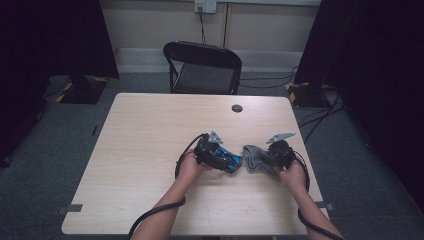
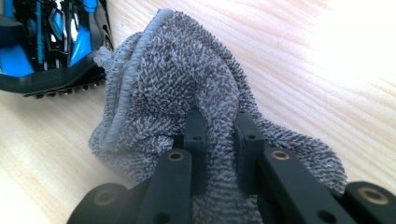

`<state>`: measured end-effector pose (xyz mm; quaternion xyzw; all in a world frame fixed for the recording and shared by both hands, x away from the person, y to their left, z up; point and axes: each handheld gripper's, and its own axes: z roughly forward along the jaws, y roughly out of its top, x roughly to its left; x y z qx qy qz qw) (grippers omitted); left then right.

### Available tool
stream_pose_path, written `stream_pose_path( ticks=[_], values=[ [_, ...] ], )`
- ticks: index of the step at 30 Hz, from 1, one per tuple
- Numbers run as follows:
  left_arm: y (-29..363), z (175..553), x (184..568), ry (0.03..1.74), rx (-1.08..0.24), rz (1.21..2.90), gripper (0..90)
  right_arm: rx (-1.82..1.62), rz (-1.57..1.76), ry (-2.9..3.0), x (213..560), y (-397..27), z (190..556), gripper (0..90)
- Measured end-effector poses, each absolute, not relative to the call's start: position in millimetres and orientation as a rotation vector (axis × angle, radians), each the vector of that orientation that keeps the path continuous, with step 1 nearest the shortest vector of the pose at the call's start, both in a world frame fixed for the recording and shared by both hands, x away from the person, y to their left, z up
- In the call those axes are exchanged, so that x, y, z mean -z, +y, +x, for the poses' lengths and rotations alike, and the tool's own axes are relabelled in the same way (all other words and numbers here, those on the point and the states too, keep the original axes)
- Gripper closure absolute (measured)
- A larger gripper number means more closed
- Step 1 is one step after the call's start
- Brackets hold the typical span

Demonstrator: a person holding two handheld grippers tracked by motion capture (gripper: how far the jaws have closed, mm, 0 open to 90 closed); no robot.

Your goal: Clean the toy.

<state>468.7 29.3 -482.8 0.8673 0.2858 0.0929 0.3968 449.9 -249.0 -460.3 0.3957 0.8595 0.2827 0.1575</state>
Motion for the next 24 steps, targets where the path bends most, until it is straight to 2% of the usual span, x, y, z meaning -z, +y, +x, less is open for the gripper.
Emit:
stream_pose_path(
  ticks=[24],
  values=[
    [29.3, 468.7, 483.0, 0.723, -0.236, 2.195, 8.9, -0.967, 1.039, 2.479, 447.3, -256.2, 420.3, 79.0]
  ],
)
